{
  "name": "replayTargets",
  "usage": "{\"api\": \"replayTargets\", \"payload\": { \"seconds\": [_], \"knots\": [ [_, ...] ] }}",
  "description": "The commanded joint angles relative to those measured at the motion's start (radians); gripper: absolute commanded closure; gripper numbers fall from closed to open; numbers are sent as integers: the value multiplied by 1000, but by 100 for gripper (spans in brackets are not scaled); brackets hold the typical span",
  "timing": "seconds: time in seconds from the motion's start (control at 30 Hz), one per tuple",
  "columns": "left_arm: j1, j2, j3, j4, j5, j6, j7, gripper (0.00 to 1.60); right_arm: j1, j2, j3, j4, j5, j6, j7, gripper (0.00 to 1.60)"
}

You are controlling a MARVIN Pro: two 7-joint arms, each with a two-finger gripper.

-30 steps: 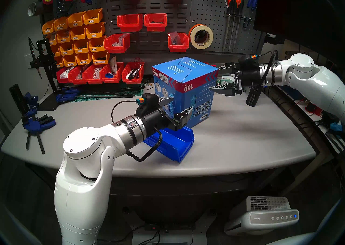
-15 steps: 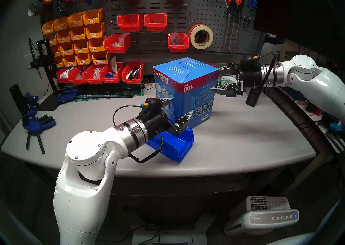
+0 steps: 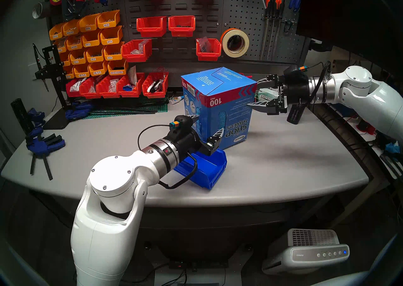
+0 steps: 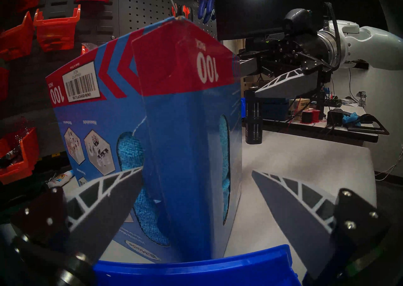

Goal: Take out a shop towel

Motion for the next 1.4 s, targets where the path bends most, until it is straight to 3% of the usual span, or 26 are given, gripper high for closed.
{"api": "replayTargets", "payload": {
  "seconds": [0.0,0.1,0.87,1.37],
  "knots": [
    [-10,-63,7,-14,-13,40,55,0,27,15,28,-12,16,-9,-5,0],
    [-4,-66,15,-20,-26,61,88,0,26,19,27,-19,17,-11,-6,0],
    [12,-75,28,-29,-39,66,123,0,29,57,24,-60,15,-7,-12,0],
    [-16,-56,110,-16,-56,65,235,0,23,86,21,-69,20,-22,-4,0]
  ]
}}
